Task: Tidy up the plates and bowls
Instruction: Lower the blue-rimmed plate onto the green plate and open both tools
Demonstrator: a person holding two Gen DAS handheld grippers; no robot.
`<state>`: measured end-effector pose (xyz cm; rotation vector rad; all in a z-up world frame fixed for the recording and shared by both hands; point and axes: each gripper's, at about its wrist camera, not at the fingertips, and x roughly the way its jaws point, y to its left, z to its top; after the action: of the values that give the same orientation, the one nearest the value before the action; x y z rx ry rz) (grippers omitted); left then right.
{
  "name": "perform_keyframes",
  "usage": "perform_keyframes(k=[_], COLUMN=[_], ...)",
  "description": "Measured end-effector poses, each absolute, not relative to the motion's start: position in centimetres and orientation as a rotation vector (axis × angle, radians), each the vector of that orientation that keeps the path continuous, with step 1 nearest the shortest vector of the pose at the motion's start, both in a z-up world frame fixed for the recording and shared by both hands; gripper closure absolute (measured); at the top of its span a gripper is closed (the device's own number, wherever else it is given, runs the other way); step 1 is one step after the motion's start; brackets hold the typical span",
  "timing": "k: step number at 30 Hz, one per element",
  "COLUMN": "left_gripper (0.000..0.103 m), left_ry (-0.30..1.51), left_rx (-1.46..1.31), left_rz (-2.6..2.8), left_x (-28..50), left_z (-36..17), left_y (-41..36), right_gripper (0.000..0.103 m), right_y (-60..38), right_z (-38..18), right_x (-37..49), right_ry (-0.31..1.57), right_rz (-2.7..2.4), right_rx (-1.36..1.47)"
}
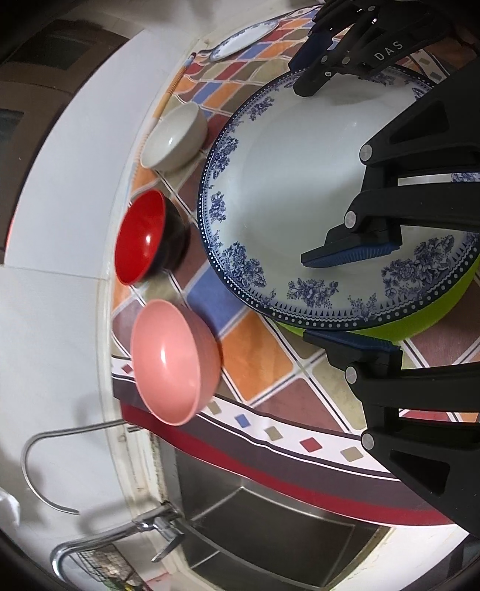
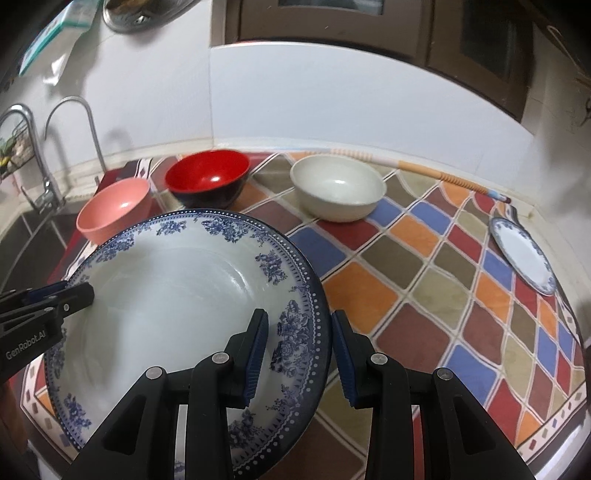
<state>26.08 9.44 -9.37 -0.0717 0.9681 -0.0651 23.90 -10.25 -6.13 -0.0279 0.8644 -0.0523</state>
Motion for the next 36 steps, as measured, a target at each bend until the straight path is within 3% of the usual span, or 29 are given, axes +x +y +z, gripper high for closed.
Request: perform_keyframes(k=[28, 33, 36], left_gripper=[0.069, 0.062, 0.051], left_ry=[1.026, 1.035, 1.04], left_rx=[-0.022, -0.019, -0.017], left_rz=[-0.039, -0.036, -0.026], left_x=[26.5, 26.5, 26.4], left_z=[-11.6, -11.7, -11.8], left_y=[9.7, 9.5, 9.4], right_gripper=[0.067, 0.067, 0.066], right_y=[-8.9, -9.0, -9.0], right_z=[-9.7, -10.1, -10.0], right_x=[25.4, 25.4, 25.4], right_ry=[1.006, 1.02, 1.016], right_rz=[-0.009, -0.002, 0.004], right_rx=[-0.004, 0.008, 0.009])
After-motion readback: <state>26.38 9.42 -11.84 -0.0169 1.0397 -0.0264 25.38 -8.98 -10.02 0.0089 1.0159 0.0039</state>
